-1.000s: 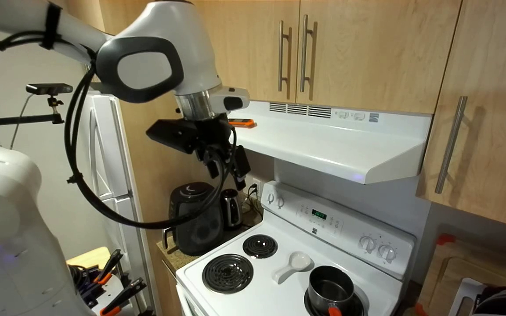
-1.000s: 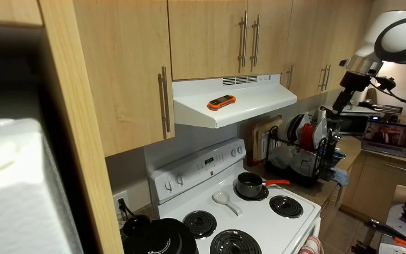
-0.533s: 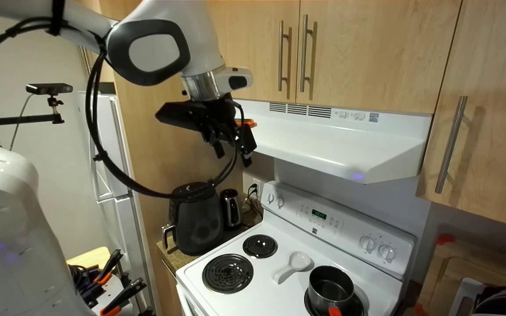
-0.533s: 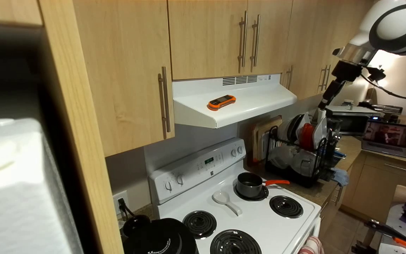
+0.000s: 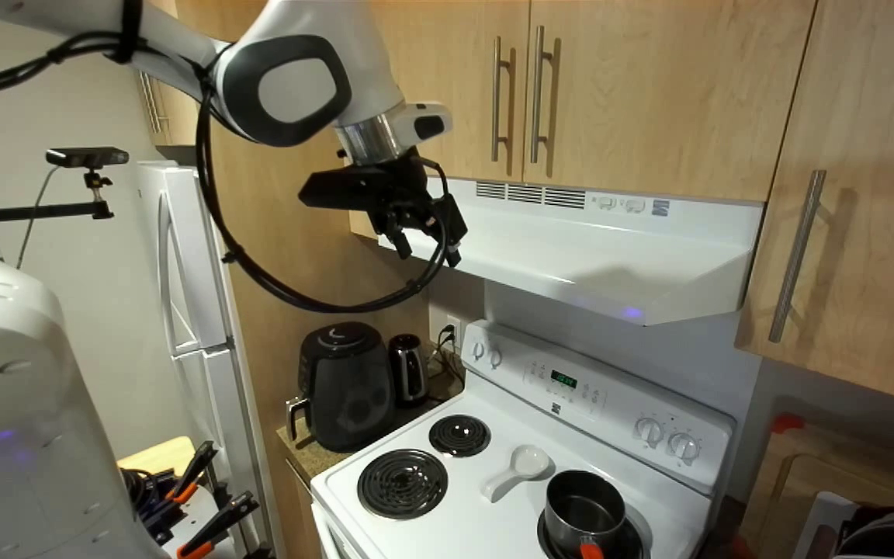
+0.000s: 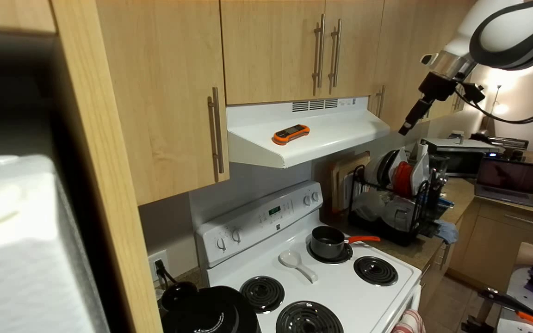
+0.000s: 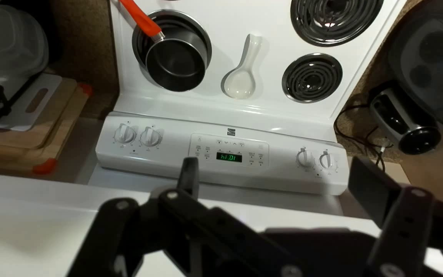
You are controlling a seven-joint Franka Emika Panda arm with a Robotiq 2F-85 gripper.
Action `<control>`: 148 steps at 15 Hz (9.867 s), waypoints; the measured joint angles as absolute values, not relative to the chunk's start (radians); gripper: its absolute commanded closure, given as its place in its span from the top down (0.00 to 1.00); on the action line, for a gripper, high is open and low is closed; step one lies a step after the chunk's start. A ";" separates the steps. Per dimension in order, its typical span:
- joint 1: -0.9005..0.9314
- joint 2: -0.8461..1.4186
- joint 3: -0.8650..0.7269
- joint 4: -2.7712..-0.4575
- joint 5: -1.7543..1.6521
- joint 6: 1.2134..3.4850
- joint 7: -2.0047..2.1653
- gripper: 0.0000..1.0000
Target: Open the left cabinet door
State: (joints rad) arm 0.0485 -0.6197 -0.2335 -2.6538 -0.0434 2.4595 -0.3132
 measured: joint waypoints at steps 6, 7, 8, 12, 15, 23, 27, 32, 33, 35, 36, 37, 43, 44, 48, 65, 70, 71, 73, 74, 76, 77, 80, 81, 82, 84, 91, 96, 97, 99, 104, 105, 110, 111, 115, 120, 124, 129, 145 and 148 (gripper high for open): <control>0.061 -0.549 -0.229 -2.586 -0.042 2.520 -0.313 1.00; 0.063 -0.537 -0.228 -2.574 -0.040 2.526 -0.313 1.00; 0.068 -0.527 -0.227 -2.563 -0.038 2.533 -0.313 1.00; 0.088 -0.487 -0.221 -2.518 -0.023 2.565 -0.313 1.00; 0.101 -0.463 -0.217 -2.490 -0.013 2.587 -0.313 1.00; 0.117 -0.426 -0.216 -2.448 0.017 2.647 -0.314 1.00; 0.125 -0.408 -0.216 -2.430 0.038 2.670 -0.314 1.00; 0.137 -0.381 -0.216 -2.394 0.070 2.684 -0.315 1.00; 0.139 -0.376 -0.216 -2.387 0.076 2.685 -0.315 1.00; 0.139 -0.369 -0.216 -2.378 0.082 2.685 -0.315 1.00; 0.139 -0.366 -0.216 -2.374 0.084 2.685 -0.315 1.00; 0.139 -0.363 -0.216 -2.370 0.086 2.685 -0.315 1.00; 0.139 -0.359 -0.216 -2.365 0.089 2.687 -0.315 1.00; 0.139 -0.359 -0.216 -2.365 0.089 2.687 -0.315 1.00; 0.141 -0.356 -0.217 -2.364 0.106 2.687 -0.316 1.00; 0.145 -0.333 -0.224 -2.345 0.114 2.687 -0.317 1.00; 0.142 -0.333 -0.205 -2.343 0.114 2.687 -0.317 1.00; 0.143 -0.332 -0.196 -2.339 0.114 2.687 -0.316 1.00; 0.145 -0.332 -0.177 -2.324 0.114 2.687 -0.315 1.00; 0.147 -0.330 -0.168 -2.314 0.114 2.687 -0.315 1.00; 0.151 -0.323 -0.154 -2.295 0.114 2.687 -0.315 1.00; 0.153 -0.317 -0.148 -2.285 0.116 2.688 -0.315 1.00; 0.166 -0.284 -0.144 -2.258 0.128 2.715 -0.315 1.00; 0.168 -0.267 -0.143 -2.249 0.130 2.732 -0.316 1.00; 0.171 -0.250 -0.142 -2.239 0.131 2.750 -0.316 1.00; 0.183 -0.215 -0.147 -2.216 0.131 2.786 -0.316 1.00; 0.253 -0.120 -0.178 -2.142 0.206 2.884 -0.398 1.00; 0.280 -0.077 -0.200 -2.085 0.310 2.899 -0.494 0.67; 0.282 -0.071 -0.202 -2.074 0.331 2.899 -0.513 0.58; 0.282 -0.066 -0.206 -2.065 0.372 2.899 -0.545 0.47; 0.282 -0.066 -0.213 -2.062 0.468 2.899 -0.618 0.13; 0.282 -0.065 -0.213 -2.062 0.484 2.898 -0.628 0.07; 0.288 -0.057 -0.216 -2.061 0.520 2.898 -0.635 0.05; 0.288 -0.057 -0.216 -2.060 0.521 2.898 -0.635 0.05; 0.289 -0.057 -0.217 -2.060 0.521 2.898 -0.635 0.05; 0.289 -0.057 -0.217 -2.060 0.521 2.898 -0.635 0.05; 0.289 -0.062 -0.217 -2.065 0.516 2.897 -0.635 0.05; 0.289 -0.091 -0.215 -2.095 0.496 2.893 -0.635 0.05; 0.279 -0.232 -0.191 -2.232 0.342 2.862 -0.568 0.05; 0.277 -0.266 -0.185 -2.260 0.335 2.845 -0.565 0.05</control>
State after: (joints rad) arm 0.2774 -0.2662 -0.1847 -2.2596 0.3352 2.8449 -0.5649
